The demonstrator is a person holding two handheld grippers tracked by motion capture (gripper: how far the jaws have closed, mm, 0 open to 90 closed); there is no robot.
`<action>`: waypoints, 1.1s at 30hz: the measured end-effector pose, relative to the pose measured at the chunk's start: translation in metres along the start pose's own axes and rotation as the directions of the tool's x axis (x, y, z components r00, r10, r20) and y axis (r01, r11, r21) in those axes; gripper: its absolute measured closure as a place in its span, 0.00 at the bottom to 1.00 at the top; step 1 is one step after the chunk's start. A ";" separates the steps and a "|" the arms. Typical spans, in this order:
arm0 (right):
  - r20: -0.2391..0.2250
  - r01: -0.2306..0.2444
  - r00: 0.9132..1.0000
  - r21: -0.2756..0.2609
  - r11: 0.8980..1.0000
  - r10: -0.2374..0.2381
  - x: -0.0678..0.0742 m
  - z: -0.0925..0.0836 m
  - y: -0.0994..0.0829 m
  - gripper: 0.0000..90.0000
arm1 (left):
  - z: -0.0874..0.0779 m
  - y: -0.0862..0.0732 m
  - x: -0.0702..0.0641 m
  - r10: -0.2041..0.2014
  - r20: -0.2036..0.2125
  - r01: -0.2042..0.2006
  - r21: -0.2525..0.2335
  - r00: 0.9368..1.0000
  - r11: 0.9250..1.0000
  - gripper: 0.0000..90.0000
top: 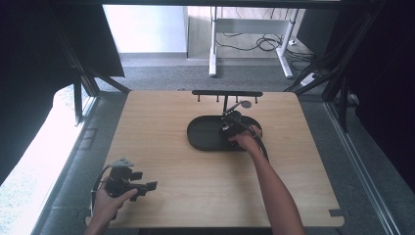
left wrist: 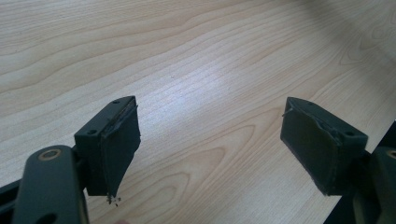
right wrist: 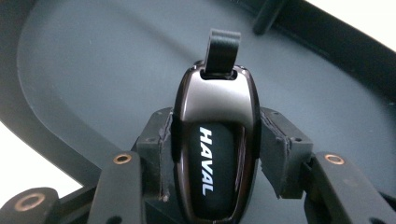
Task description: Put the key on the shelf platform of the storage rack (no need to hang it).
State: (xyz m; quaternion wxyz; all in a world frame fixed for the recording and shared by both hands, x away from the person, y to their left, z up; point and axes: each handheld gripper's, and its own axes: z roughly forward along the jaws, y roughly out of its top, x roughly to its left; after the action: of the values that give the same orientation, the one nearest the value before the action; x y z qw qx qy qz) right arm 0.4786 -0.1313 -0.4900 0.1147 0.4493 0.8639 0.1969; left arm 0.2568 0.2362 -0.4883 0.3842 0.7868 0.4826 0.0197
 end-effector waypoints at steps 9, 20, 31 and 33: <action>0.002 0.005 1.000 0.033 0.999 -0.005 -0.002 0.013 -0.007 0.55 | 0.000 0.000 -0.001 0.001 -0.002 -0.001 0.001 1.000 1.000 0.22; 0.012 0.039 0.999 0.019 0.999 -0.039 0.002 0.010 -0.011 0.46 | 0.003 0.000 -0.003 0.008 0.000 -0.008 0.008 1.000 1.000 0.22; -0.020 0.108 0.994 -0.103 0.989 -0.111 0.015 -0.035 -0.016 0.38 | 0.001 0.000 -0.003 0.007 -0.001 -0.007 0.002 1.000 1.000 0.22; -0.032 0.119 0.992 -0.118 0.986 -0.123 0.017 -0.042 -0.019 0.38 | 0.001 0.001 -0.003 0.007 -0.001 -0.007 0.001 1.000 1.000 0.22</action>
State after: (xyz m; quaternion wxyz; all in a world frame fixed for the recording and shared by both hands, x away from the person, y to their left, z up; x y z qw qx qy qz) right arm 0.4386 -0.1371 -0.4611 0.1356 0.3847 0.8786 0.2483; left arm 0.2563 0.2333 -0.4880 0.3834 0.7886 0.4802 0.0212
